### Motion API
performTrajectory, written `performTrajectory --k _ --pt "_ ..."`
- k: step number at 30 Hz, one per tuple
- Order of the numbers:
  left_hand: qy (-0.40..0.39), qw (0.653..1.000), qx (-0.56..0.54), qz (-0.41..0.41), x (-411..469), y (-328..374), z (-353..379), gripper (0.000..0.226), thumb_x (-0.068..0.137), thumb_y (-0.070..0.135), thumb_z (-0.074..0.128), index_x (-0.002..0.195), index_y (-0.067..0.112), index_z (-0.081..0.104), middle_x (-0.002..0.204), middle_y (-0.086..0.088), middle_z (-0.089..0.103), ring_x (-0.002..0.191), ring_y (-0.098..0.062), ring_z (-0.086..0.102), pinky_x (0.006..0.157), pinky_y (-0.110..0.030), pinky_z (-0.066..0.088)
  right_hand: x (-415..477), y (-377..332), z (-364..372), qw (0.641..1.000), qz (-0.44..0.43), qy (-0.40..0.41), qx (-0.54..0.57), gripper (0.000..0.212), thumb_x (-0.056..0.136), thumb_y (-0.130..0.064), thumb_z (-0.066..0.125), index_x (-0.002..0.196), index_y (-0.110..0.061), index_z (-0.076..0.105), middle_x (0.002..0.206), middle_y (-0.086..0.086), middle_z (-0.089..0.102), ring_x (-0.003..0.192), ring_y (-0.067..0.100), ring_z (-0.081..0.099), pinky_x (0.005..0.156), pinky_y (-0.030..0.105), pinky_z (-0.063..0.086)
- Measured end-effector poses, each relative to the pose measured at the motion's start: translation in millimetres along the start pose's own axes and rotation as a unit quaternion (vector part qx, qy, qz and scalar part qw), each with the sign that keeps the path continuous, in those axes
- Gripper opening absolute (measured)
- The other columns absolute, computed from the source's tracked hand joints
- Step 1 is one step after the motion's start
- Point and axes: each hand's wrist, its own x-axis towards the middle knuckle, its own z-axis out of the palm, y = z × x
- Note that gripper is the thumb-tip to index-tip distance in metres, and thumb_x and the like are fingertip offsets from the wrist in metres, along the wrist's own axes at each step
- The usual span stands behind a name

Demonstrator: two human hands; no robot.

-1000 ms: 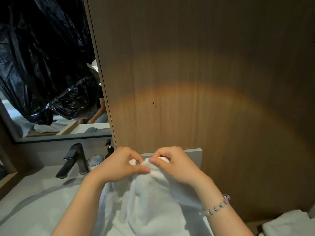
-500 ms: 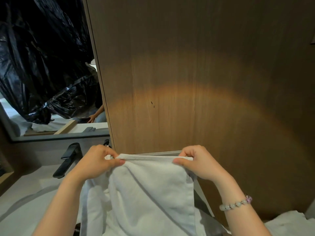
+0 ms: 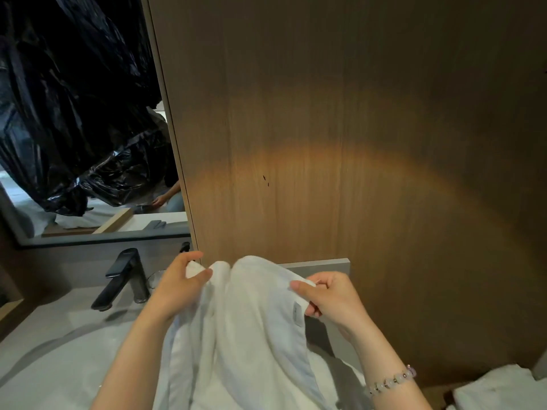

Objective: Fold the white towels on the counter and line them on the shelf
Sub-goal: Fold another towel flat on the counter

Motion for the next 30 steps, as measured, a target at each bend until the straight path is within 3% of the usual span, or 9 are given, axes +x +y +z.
performTrajectory --k 5,9,12,15,18,21,24,27,30 --pt "0.018 0.992 -0.118 0.034 -24 5 29 0.04 0.087 0.003 0.056 0.122 0.019 0.048 0.088 0.005 0.055 0.072 -0.008 0.053 0.063 -0.02 0.042 -2 -2 13 0.998 0.006 -0.046 0.048 0.01 0.085 -0.008 0.065 0.078 -0.006 0.072 0.058 0.002 0.062 0.053 0.007 0.054 0.064 0.024 0.049" --pt "0.093 0.959 -0.265 0.042 -39 2 54 0.02 0.082 -0.007 0.064 0.093 0.009 0.06 0.068 -0.002 0.058 0.049 0.005 0.053 0.053 -0.004 0.043 -4 2 24 0.996 -0.02 -0.056 0.07 0.021 0.087 -0.01 0.063 0.089 0.011 0.066 0.071 0.012 0.055 0.063 0.016 0.045 0.067 0.029 0.04" --pt "0.101 0.94 -0.322 0.044 -48 -2 70 0.023 0.08 -0.006 0.066 0.082 0.017 0.066 0.075 0.005 0.072 0.059 0.005 0.062 0.058 -0.006 0.047 -6 3 35 0.992 -0.037 -0.049 0.107 0.03 0.089 -0.01 0.061 0.079 0.019 0.058 0.066 0.008 0.044 0.062 0.017 0.038 0.06 0.025 0.034" --pt "0.117 0.941 -0.311 0.069 -59 -6 83 0.029 0.08 -0.003 0.067 0.08 0.026 0.069 0.075 0.022 0.071 0.071 0.008 0.065 0.066 -0.003 0.046 -8 4 40 0.99 -0.055 -0.039 0.126 0.033 0.089 -0.006 0.06 0.056 -0.002 0.058 0.053 -0.003 0.041 0.052 0.006 0.035 0.052 0.016 0.032" --pt "0.135 0.947 -0.279 0.087 -67 -9 93 0.034 0.081 0.0 0.067 0.08 0.034 0.069 0.078 0.03 0.069 0.082 0.016 0.061 0.073 0.001 0.042 -10 6 42 0.989 -0.068 -0.044 0.125 0.026 0.091 -0.009 0.058 0.067 -0.005 0.068 0.056 -0.005 0.051 0.055 0.003 0.043 0.056 0.014 0.037" --pt "0.142 0.954 -0.233 0.124 -70 -13 100 0.039 0.082 0.001 0.067 0.086 0.04 0.067 0.094 0.021 0.068 0.093 0.017 0.058 0.082 0.001 0.04 -11 9 39 0.99 -0.08 -0.056 0.105 0.027 0.094 -0.009 0.053 0.074 0.0 0.069 0.055 -0.005 0.052 0.05 -0.001 0.042 0.053 0.012 0.036" --pt "0.143 0.956 -0.209 0.146 -70 -16 107 0.034 0.083 0.006 0.068 0.093 0.039 0.068 0.099 0.024 0.064 0.097 0.017 0.056 0.085 0.001 0.039 -8 13 34 0.991 -0.103 -0.058 0.058 0.03 0.096 -0.009 0.05 0.072 0.005 0.063 0.059 0.005 0.043 0.051 0.004 0.034 0.053 0.017 0.032" --pt "0.126 0.96 -0.188 0.164 -69 -16 111 0.026 0.08 0.022 0.063 0.099 0.04 0.066 0.102 0.028 0.062 0.101 0.018 0.054 0.088 0.0 0.037 -7 15 28 0.993 -0.101 -0.062 0.02 0.031 0.097 -0.013 0.047 0.082 0.01 0.062 0.069 0.022 0.051 0.061 0.012 0.041 0.056 0.019 0.034" --pt "0.09 0.964 -0.175 0.181 -73 -17 114 0.039 0.087 0.002 0.06 0.107 0.035 0.064 0.107 0.016 0.061 0.1 0.024 0.049 0.084 0.005 0.033 -8 14 19 0.991 -0.084 -0.09 0.054 0.03 0.097 -0.014 0.046 0.084 -0.002 0.07 0.077 0.015 0.062 0.069 0.011 0.053 0.061 0.021 0.041"
